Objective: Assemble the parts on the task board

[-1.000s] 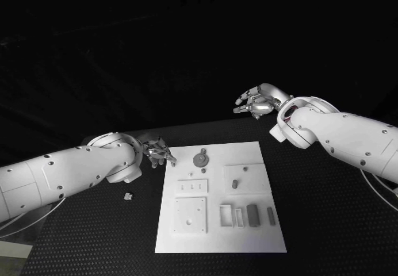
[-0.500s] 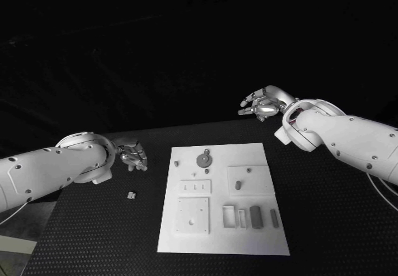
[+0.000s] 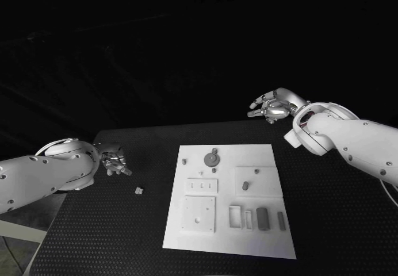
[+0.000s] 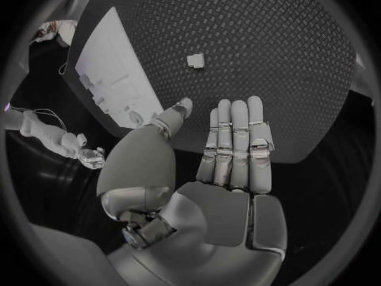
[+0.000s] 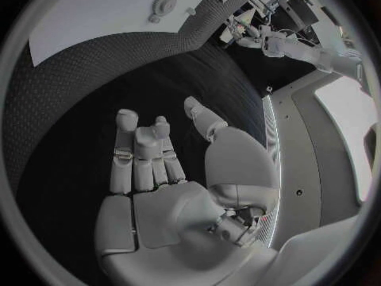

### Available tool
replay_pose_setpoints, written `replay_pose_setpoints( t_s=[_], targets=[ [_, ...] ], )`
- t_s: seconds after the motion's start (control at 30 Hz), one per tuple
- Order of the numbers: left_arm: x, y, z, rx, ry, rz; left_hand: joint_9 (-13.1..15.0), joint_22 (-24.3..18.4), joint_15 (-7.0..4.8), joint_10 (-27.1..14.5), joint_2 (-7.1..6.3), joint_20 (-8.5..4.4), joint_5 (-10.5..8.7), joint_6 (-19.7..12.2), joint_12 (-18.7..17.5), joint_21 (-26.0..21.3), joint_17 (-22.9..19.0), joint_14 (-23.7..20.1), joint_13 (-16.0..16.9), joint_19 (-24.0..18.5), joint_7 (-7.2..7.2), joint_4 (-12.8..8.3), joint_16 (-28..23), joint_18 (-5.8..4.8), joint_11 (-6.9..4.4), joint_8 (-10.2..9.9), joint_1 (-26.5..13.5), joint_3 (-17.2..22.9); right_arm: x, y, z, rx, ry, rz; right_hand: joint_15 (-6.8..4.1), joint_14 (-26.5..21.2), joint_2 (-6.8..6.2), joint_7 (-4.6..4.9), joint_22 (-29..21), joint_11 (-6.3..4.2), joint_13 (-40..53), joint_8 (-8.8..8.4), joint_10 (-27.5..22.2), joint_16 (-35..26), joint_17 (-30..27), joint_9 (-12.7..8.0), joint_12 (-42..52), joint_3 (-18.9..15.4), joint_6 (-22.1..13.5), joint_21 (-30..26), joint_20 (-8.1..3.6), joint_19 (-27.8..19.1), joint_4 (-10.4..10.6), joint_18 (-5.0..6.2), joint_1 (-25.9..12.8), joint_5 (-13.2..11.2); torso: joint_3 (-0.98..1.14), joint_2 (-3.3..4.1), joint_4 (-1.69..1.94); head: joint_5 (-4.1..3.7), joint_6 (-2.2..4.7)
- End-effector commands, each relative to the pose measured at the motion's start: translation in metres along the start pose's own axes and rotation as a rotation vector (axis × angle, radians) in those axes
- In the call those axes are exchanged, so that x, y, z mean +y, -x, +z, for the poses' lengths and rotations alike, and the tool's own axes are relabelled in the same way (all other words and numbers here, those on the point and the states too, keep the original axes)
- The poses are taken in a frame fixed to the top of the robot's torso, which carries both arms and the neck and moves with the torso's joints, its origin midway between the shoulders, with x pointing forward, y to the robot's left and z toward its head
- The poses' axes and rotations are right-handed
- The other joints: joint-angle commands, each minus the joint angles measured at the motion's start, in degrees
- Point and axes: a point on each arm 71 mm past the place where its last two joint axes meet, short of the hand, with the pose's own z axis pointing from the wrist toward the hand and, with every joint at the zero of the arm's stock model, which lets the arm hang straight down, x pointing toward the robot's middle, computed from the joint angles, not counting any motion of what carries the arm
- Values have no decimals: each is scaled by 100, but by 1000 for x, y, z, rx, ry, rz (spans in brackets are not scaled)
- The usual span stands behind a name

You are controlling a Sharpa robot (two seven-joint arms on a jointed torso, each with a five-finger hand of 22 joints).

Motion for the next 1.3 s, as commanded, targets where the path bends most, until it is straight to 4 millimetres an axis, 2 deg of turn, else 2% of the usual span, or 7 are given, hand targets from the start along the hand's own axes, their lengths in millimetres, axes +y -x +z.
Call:
replay_pose_setpoints(
  t_s=[0.03, 0.2, 0.27, 0.33, 0.57, 0.77, 1.3],
  targets=[
    [8, -4, 0, -1, 117, 7, -6, -16, -7, 36, -123, 18, -40, 30, -30, 15, 19, 32, -3, 44, 14, 166, -23, 40, 4, -17, -88, -33, -1, -1, 0, 13, 0, 2, -2, -45, -19, 38, 87, 1, -10, -32, -41, 23, 5, -7, 38, 9, 9, -28, -55, 1, 40, 77, -52, 13, -14, 5, 13, 42, 2],
    [10, -18, 4, 44, 177, 0, -1, -24, -31, 98, -175, -4, -40, 42, -34, 27, 67, 67, 18, 86, 1, 522, 1, 59, -23, -4, -291, -35, -1, -3, 0, 15, 0, 3, -3, -45, -19, 38, 87, 1, -10, -32, -41, 23, 5, -7, 39, 9, 10, -28, -55, 2, 40, 77, -52, 13, 2, 9, 0, 78, -2],
    [10, -26, 7, 63, 182, 6, 2, -25, -32, 112, -87, -2, -40, 48, -43, 26, 87, 68, 28, 89, -1, 746, 4, 54, -24, 2, -456, -66, -1, -3, 0, 16, 0, 3, -3, -45, -18, 38, 87, 1, -10, -32, -41, 23, 5, -7, 39, 9, 10, -28, -55, 2, 40, 77, -52, 13, 1, 10, 0, 92, -4],
    [8, -33, 10, 76, 177, 9, -1, -22, -32, 94, 20, -5, -40, 33, -62, 19, 98, 45, 29, 64, -1, 812, -5, 55, -21, -5, -479, -96, -2, -3, 0, 15, -2, 3, -3, -44, -18, 38, 87, 1, -11, -32, -41, 23, 5, -7, 39, 9, 10, -28, -55, 2, 40, 77, -52, 13, 0, 9, 0, 106, -10],
    [-2, -53, 15, 106, 134, -5, -34, 4, -1, 23, 81, 19, -41, -6, -115, 16, 147, -61, 55, -37, -10, 687, -31, 44, 10, -36, -220, -273, -4, -3, -1, 16, -6, 3, -3, -44, -18, 38, 87, 1, -11, -32, -41, 24, 5, -8, 40, 10, 10, -28, -56, 2, 40, 77, -51, 13, -1, 14, -2, 115, -33],
    [-6, -57, 16, 107, 116, -24, -64, 17, 23, -18, 198, 42, -38, 6, -138, 19, 183, -113, 82, -91, 10, 529, -45, 42, 30, -45, -28, -402, -4, -4, -1, 17, -6, 3, -3, -44, -17, 38, 88, 1, -12, -32, -41, 24, 5, -8, 40, 10, 11, -27, -56, 2, 40, 78, -51, 13, 12, 2, -4, 123, -55],
    [-17, -66, 23, 110, 91, -44, -126, 27, 19, -5, 420, 43, -35, 20, -142, 28, 230, -100, 127, -83, 23, 352, -52, 51, 22, -68, 111, -551, -4, -4, -1, 18, -5, 4, -3, -44, -14, 37, 88, 1, -13, -32, -41, 24, 5, -9, 42, 10, 10, -27, -56, 2, 41, 78, -51, 13, 17, 1, -15, 120, -71]
  ],
)
